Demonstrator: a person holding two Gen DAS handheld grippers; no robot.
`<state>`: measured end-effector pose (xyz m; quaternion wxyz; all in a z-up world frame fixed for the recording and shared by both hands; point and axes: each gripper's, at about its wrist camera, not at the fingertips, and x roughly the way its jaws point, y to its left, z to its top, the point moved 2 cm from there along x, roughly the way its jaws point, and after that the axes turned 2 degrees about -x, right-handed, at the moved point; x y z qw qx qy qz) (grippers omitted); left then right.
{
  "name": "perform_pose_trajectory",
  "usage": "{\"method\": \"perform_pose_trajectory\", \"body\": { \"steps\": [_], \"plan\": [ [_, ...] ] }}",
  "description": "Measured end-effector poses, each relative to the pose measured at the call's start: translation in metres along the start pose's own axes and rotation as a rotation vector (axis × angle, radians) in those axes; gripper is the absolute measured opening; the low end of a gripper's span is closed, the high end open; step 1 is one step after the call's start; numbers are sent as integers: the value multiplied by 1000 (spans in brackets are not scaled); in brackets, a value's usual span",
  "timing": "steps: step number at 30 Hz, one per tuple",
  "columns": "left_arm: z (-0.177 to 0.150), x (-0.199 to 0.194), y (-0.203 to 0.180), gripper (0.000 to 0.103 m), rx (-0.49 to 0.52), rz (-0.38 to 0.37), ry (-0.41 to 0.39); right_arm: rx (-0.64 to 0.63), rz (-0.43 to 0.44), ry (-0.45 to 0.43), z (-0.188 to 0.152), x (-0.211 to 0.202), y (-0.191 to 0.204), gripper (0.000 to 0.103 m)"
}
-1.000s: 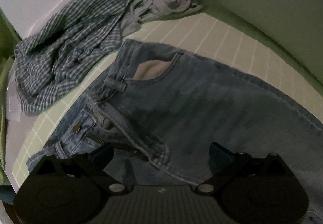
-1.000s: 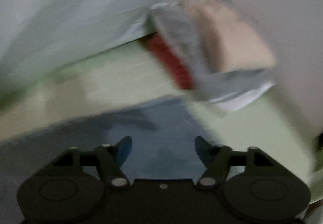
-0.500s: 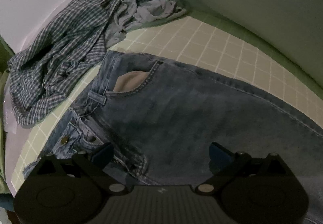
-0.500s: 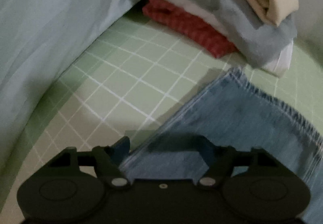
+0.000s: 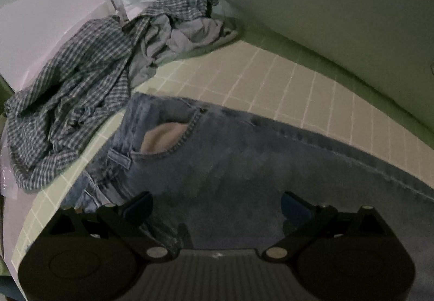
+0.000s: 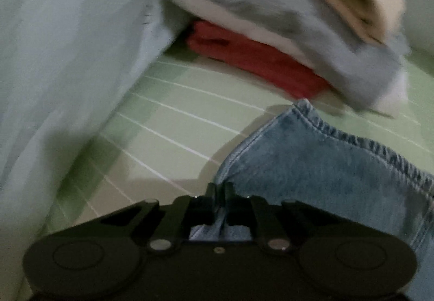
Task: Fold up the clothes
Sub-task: 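Carry the held leg hem with the right gripper over the other leg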
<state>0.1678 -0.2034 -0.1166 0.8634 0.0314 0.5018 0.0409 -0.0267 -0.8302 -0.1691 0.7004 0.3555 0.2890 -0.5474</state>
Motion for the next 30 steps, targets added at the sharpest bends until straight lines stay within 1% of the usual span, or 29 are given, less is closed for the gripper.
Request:
{"method": "perform_pose_trajectory", "body": {
  "steps": [2, 3, 5, 6, 7, 8, 9, 10, 12, 15, 18, 19, 20, 21, 22, 23, 24, 25, 26, 27, 28, 30],
  "plan": [
    [3, -2, 4, 100, -10, 3, -8, -27, 51, -27, 6, 6, 14, 6],
    [4, -3, 6, 100, -10, 4, -13, -55, 104, -47, 10, 7, 23, 6],
    [5, -5, 10, 100, -11, 7, -23, -164, 198, -65, 14, 9, 42, 7],
    [5, -5, 11, 100, -11, 9, -25, -212, 223, -66, 15, 9, 49, 11],
    [5, -6, 13, 100, -14, 11, -24, -256, 241, -64, 16, 9, 55, 27],
    [5, -6, 14, 100, -19, 12, -22, -279, 227, -59, 16, 7, 56, 37],
    [3, -7, 16, 100, -25, 12, -22, -284, 206, -67, 16, 3, 52, 50],
    [2, -7, 17, 100, -31, 11, -20, -275, 181, -86, 14, -3, 43, 60],
    [-1, -9, 18, 100, -38, 7, -17, -235, 109, -109, 8, -12, 18, 71],
    [-5, -12, 16, 100, -28, -1, -11, -169, -13, -126, -1, -20, -26, 71],
    [-8, -16, 12, 100, -4, -8, -14, -156, -108, -118, -6, -15, -59, 72],
    [-8, -18, 10, 100, 4, -12, -16, -155, -130, -113, -7, -13, -68, 72],
    [-8, -20, 7, 100, 12, -15, -21, -147, -128, -109, -7, -11, -74, 72],
    [-7, -23, 5, 100, 21, -19, -27, -140, -126, -106, -7, -9, -80, 75],
    [-6, -26, 3, 100, 30, -22, -35, -133, -124, -102, -6, -7, -86, 75],
    [-6, -29, 1, 100, 37, -25, -43, -126, -123, -99, -6, -5, -91, 70],
    [-5, -33, 0, 100, 42, -27, -54, -124, -115, -96, -5, -4, -96, 49],
    [-5, -36, -2, 100, 45, -28, -65, -143, -86, -97, -3, -5, -98, 22],
    [-5, -39, -2, 100, 44, -28, -71, -160, -59, -96, -2, -5, -99, 14],
    [-6, -41, -2, 100, 41, -28, -75, -164, -46, -90, -1, -6, -101, 10],
    [-6, -44, -1, 100, 36, -26, -78, -165, -51, -94, 1, -6, -106, 8],
    [-8, -50, 2, 100, 24, -24, -87, -130, -90, -102, 6, -5, -125, 8]
  ]
}}
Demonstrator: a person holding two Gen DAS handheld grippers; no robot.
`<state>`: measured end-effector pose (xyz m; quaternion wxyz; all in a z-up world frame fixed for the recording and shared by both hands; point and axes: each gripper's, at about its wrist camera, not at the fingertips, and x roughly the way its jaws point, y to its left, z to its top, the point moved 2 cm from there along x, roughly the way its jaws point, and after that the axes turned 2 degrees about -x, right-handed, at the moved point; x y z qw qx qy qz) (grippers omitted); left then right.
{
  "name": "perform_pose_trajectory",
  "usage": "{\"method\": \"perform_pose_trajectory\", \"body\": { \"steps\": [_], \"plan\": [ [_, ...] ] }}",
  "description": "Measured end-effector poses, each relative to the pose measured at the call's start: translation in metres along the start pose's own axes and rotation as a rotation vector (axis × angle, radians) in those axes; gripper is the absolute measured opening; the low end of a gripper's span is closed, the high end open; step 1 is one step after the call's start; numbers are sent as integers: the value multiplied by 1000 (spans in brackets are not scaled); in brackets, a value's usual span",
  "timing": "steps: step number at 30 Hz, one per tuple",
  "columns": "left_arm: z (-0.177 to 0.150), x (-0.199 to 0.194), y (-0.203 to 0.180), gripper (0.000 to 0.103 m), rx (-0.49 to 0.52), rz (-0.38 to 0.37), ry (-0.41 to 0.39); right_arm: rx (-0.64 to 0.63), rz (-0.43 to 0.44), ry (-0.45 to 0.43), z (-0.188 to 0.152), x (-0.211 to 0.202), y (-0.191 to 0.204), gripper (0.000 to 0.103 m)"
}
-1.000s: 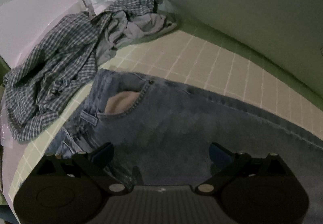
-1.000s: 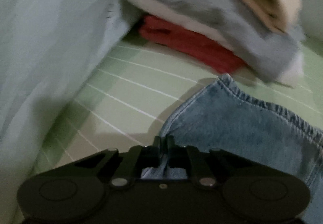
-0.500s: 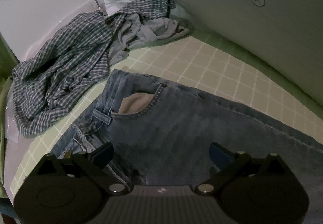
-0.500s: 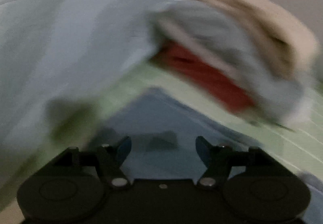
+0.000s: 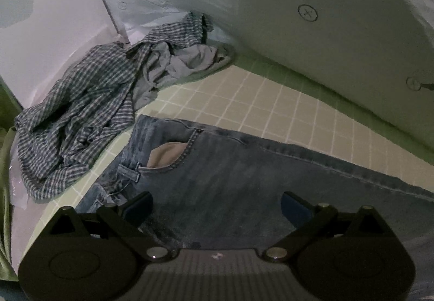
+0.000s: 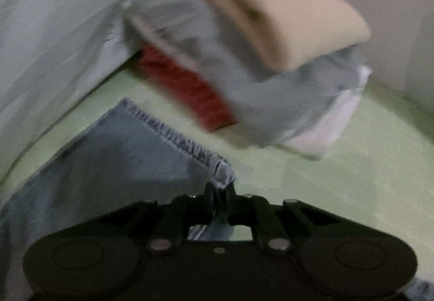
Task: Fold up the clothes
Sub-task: 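Carry the held leg hem with the right gripper over the other leg, then open the right gripper and lay the hem onto the other leg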
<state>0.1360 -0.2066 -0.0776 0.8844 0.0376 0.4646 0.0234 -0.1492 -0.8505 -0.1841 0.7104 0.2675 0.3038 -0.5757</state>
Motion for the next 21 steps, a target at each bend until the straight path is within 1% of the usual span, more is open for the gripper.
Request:
{"method": "perform_pose_trajectory", "body": {
  "steps": [1, 3, 4, 5, 6, 7, 8, 9, 10, 11, 12, 13, 16, 21],
  "plan": [
    [-1, -3, 3, 100, -8, 1, -6, 41, -3, 3, -1, 2, -10, 8],
    [-4, -10, 13, 100, -34, 8, -16, 47, 12, 11, 2, 3, -16, 9],
    [-5, -13, 18, 100, -48, 11, -21, 41, 18, 15, 3, 3, -19, 12],
    [-7, -16, 23, 100, -64, 13, -23, 7, 19, 20, 4, 2, -17, 15],
    [-9, -19, 31, 100, -89, 12, -25, -26, 21, 23, 4, -1, -16, 26],
    [-12, -23, 38, 100, -116, 10, -26, -53, 26, 25, 4, -5, -17, 41],
    [-15, -27, 46, 100, -140, 5, -30, -58, 42, 20, 2, -12, -20, 47],
    [-18, -31, 53, 100, -162, -1, -34, -59, 61, 15, 1, -20, -25, 56],
    [-21, -35, 61, 100, -185, -7, -38, -47, 93, 11, -3, -31, -31, 67],
    [-25, -39, 70, 100, -206, -10, -43, -37, 126, 10, -8, -41, -38, 75],
    [-29, -43, 77, 100, -220, -11, -46, -34, 163, 17, -17, -53, -43, 90],
    [-34, -47, 85, 100, -239, -14, -43, -31, 200, 24, -27, -64, -49, 100],
    [-52, -58, 106, 100, -281, -52, -49, -32, 318, 65, -58, -98, -65, 103],
    [-81, -65, 116, 100, -295, -102, -32, -55, 361, 65, -103, -142, -85, 103]
  ]
}}
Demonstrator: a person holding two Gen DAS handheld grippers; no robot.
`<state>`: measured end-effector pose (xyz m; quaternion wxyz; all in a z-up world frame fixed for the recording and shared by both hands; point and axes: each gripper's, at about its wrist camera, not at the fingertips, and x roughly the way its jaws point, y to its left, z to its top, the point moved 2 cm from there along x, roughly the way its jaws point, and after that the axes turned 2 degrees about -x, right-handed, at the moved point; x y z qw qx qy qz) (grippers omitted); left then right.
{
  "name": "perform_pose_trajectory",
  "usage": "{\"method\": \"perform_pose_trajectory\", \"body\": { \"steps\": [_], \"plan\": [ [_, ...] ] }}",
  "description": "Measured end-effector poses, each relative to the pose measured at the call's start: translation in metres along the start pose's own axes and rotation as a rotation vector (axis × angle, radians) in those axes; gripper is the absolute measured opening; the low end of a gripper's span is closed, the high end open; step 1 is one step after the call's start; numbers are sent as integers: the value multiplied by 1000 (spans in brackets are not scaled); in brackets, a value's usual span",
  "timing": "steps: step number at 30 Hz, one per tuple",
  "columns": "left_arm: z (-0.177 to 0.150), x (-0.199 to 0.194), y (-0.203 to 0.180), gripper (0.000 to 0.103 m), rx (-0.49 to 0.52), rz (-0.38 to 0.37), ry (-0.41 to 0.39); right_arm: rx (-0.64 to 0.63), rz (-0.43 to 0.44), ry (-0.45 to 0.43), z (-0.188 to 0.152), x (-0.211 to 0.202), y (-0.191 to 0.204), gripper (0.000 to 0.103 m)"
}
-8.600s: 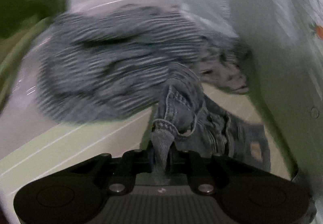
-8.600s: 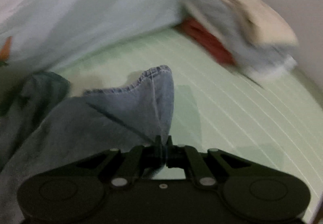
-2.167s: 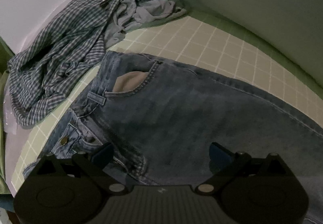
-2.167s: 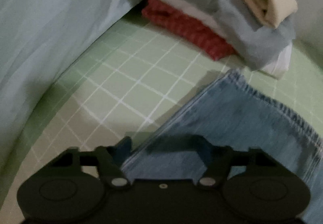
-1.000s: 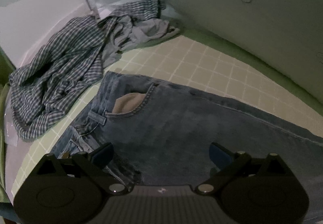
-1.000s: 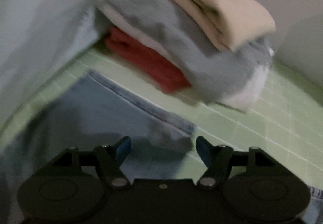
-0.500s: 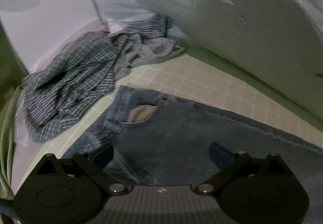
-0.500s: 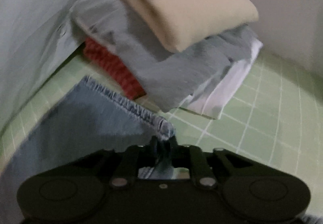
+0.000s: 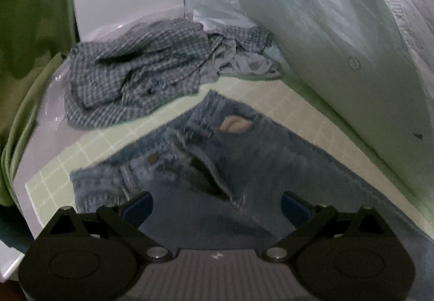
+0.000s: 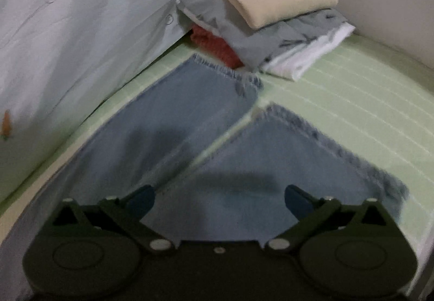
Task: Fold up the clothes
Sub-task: 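Open the right gripper and lay the hem onto the other leg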
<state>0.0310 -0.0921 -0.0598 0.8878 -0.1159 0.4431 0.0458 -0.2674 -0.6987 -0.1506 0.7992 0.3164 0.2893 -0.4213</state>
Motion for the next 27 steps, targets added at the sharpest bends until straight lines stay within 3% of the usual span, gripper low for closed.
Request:
{"method": "perform_pose_trajectory", "body": {
  "steps": [4, 18, 22, 27],
  "plan": [
    [-23, -7, 1, 100, 20, -27, 22, 1, 8, -2, -24, -23, -7, 103],
    [-76, -19, 19, 100, 42, -41, 78, -100, -183, 104, -90, -32, -18, 103],
    [-74, -15, 37, 100, 2, -32, 93, -129, -233, 95, -93, -27, -11, 103],
    [-66, -4, 78, 100, -103, -7, 122, -74, -279, 63, -92, -25, -8, 103]
  ]
}}
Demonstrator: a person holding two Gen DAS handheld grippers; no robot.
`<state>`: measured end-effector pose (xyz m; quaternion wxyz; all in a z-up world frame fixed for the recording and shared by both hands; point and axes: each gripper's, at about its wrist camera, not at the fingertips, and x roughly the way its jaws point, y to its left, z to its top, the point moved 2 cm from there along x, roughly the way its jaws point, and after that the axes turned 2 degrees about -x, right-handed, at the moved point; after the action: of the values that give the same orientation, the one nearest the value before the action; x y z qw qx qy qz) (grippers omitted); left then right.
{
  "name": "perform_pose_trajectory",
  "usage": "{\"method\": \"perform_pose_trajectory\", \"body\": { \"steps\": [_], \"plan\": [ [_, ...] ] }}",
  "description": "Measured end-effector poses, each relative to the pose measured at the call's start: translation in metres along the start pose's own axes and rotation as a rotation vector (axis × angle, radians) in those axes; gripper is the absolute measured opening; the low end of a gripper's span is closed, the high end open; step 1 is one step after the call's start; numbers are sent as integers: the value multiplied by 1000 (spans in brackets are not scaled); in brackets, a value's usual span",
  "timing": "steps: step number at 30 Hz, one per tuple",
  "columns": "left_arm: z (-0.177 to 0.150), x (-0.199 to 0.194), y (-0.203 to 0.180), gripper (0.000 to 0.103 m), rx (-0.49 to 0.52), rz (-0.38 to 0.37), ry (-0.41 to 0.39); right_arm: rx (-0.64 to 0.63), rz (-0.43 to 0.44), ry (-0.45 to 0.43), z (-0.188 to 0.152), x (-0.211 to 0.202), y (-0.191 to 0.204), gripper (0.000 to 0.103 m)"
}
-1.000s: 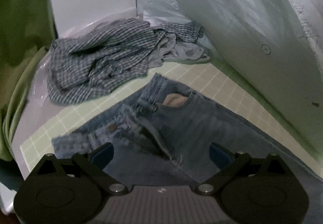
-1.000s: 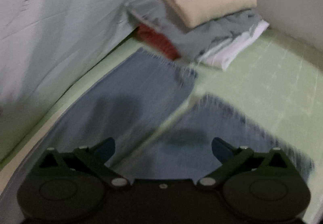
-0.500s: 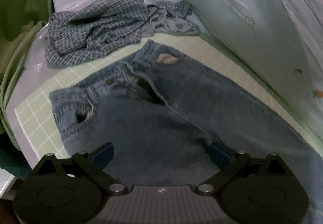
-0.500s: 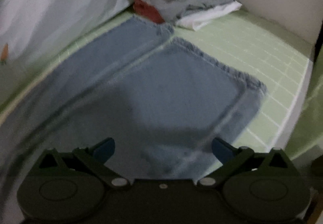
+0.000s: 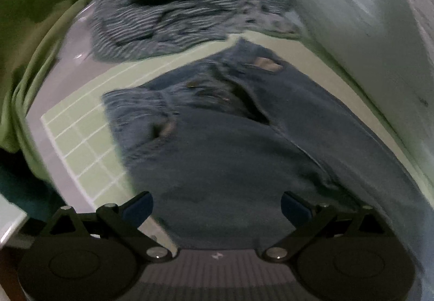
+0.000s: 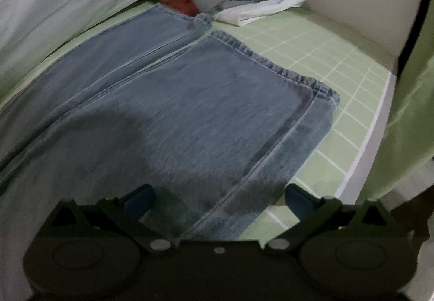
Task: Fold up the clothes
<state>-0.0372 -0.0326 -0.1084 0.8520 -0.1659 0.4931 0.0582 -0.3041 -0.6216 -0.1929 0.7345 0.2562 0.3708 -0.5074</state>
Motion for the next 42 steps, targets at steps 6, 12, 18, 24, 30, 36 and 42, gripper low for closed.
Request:
{"method": "perform_pose_trajectory", "body": {
  "steps": [6, 12, 18, 24, 30, 36, 42],
  "plan": [
    [25, 28, 45, 99, -76, 62, 29, 58, -51, -75, -9, -2, 6, 103],
    [54, 65, 67, 82, -86, 66, 83, 118, -93, -42, -1, 1, 10, 103],
    [63, 81, 69, 53, -129, -1, 145, 144, -91, 8, 14, 1, 11, 73],
    [63, 75, 75, 25, -284, -56, 124, 245, -5, 7, 31, -7, -2, 7],
    [70, 46, 80, 13, -356, 15, 16, 350, 117, -107, 38, -54, -19, 6],
    [80, 2, 79, 12, -353, 24, -84, 327, 199, -266, 56, -121, -31, 5],
    [107, -76, 57, 11, -258, 5, -269, 400, 335, -421, 89, -182, -40, 4]
  ]
}}
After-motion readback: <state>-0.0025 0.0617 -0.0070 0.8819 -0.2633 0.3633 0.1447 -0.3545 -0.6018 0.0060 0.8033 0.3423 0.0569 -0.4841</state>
